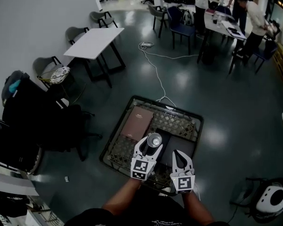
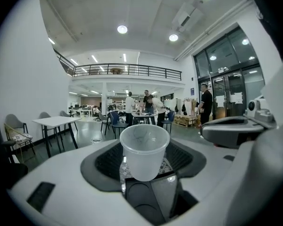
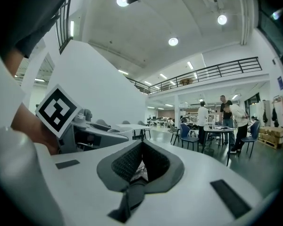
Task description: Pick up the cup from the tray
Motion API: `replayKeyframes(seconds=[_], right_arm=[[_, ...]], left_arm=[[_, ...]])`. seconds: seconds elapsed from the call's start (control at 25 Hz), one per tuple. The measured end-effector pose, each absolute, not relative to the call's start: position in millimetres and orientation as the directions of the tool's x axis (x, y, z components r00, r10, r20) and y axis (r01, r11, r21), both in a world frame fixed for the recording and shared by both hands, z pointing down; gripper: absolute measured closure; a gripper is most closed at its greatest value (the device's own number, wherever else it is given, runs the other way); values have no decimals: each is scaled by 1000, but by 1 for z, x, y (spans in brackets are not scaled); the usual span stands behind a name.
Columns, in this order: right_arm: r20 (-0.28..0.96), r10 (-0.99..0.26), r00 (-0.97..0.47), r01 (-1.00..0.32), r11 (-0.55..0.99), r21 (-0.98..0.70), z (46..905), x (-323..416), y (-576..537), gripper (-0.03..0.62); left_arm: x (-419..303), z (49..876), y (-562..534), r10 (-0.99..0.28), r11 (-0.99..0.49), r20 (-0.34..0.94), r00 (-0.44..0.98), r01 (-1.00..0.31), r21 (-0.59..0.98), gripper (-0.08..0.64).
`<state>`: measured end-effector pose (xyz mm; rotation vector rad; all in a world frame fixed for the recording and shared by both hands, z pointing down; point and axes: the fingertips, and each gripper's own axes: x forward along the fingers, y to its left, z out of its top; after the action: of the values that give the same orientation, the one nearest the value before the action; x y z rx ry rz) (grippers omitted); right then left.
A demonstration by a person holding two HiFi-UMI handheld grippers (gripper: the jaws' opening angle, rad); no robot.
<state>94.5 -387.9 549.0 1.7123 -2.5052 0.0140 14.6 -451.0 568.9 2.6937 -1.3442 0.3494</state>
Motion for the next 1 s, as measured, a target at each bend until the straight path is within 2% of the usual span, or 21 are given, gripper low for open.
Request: replayKeyframes(seconds=[0.56, 1.0], right_arm=[[49, -931, -362, -919, 365, 148, 504, 97, -372, 584], [12, -940, -341, -932, 340, 127, 494, 99, -369, 584]], left_arm=[[4, 516, -394, -801, -588, 164, 576, -808, -33, 267], [2, 505, -379, -809, -581, 130, 573, -814, -25, 267]])
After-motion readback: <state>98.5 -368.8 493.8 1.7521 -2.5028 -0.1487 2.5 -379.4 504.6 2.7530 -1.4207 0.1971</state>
